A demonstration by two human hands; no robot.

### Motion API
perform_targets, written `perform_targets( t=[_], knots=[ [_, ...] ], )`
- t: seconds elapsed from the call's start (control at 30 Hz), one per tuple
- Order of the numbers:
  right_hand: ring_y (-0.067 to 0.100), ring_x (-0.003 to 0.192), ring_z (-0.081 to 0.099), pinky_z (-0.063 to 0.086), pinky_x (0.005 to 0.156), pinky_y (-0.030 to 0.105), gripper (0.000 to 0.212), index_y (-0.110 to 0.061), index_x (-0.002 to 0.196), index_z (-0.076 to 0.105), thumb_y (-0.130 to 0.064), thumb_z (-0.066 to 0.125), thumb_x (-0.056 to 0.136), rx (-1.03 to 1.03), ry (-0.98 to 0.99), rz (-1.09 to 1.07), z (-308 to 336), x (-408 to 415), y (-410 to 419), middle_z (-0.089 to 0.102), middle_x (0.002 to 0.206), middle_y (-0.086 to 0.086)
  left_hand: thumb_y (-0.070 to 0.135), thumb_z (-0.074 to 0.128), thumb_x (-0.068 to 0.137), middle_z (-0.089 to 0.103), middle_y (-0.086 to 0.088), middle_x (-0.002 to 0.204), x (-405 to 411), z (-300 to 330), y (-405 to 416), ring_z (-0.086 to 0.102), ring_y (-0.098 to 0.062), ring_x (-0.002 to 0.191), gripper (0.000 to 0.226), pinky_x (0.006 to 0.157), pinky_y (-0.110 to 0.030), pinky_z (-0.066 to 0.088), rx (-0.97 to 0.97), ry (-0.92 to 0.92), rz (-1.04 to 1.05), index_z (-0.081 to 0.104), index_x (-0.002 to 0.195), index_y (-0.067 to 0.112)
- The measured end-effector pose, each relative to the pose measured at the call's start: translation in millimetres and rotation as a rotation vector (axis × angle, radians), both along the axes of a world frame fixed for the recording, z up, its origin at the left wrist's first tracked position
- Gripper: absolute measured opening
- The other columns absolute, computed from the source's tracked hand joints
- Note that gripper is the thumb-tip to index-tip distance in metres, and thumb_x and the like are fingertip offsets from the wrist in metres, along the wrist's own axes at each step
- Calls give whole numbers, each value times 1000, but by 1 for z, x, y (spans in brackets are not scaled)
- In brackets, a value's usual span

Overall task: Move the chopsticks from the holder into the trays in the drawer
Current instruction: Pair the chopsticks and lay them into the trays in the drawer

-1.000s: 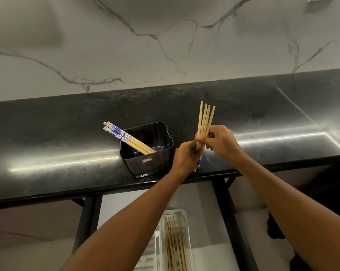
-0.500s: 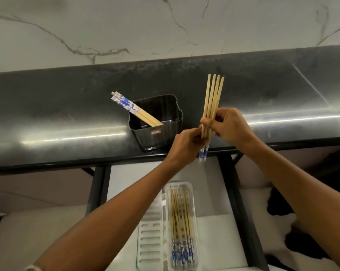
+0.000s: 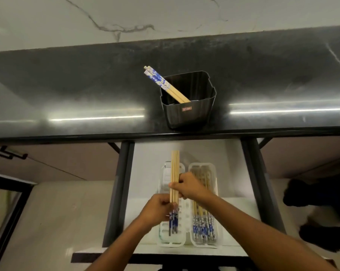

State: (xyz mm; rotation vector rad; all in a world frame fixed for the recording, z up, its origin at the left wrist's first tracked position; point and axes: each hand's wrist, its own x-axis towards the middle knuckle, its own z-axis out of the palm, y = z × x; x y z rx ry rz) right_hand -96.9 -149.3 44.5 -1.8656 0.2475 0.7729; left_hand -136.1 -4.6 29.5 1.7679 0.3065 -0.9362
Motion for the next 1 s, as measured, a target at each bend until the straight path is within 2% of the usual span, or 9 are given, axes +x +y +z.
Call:
perform_targets(
  t=[0.17,0.27,0.4,0.5,0.6,0.73,0.8,0.87,1.0],
  knots=[
    [20,60,56,43,50,26,19,-2,103,64,-14,60,89,-84,184,-45,-38,-7,25,61,72,11,11,55,87,68,-10,82,-12,-37,1,64,-25,73,17,76,-42,58,262,61,-53,70,81,17],
    [18,48,52,42,43,26,9,-2,88,59,-12,60,90,-185,256,-31,-47,-1,34,55,61,11,14,54,87,72,-12,91,-13,-47,-4,67,-26,78,17,75,-37,58,394,-31,-114,71,87,13],
    [17,40,57,53,46,28,24,-2,71,55,-14,62,90,-306,309,-26,-56,3,43,59,55,11,15,48,92,70,-12,97,-18,-56,-9,66,-27,83,12,76,-35,54,513,-106,-208,58,87,11],
    [21,47,65,61,58,34,18,-3,73,53,-6,63,87,-394,334,-16,-64,0,46,65,62,14,15,44,93,67,-16,108,-21,-60,-11,64,-31,97,10,77,-33,50,544,-111,-240,52,89,10],
    [22,70,74,62,69,36,22,-3,67,51,-1,69,80,-451,362,29,-66,-3,48,74,84,17,15,45,93,65,-16,110,-23,-62,-11,63,-32,99,19,77,-33,49,553,-103,-232,58,101,4],
    [21,49,69,60,57,31,18,5,74,59,-6,65,88,-425,415,34,-55,-2,47,66,51,14,13,40,95,64,-16,113,-29,-62,-8,62,-31,98,21,83,-33,49,537,-116,-228,58,102,4],
    [24,60,71,59,60,30,16,5,86,66,-7,56,92,-414,303,80,-39,0,41,69,64,16,11,39,94,64,-15,111,-28,-56,-6,62,-30,92,18,84,-36,52,515,-144,-189,57,95,7],
    [20,61,66,56,60,29,21,0,88,67,-10,49,93,-401,68,108,-13,9,31,72,80,17,11,43,94,66,-13,104,-20,-46,-4,66,-28,89,19,81,-37,57,424,-183,-44,59,103,7],
    [18,68,63,56,69,34,22,-10,83,65,-24,53,95,-365,-454,66,70,41,13,66,76,8,15,47,97,69,-4,87,14,-6,9,71,-19,72,14,64,-37,61,141,-385,220,60,101,16]
  ],
)
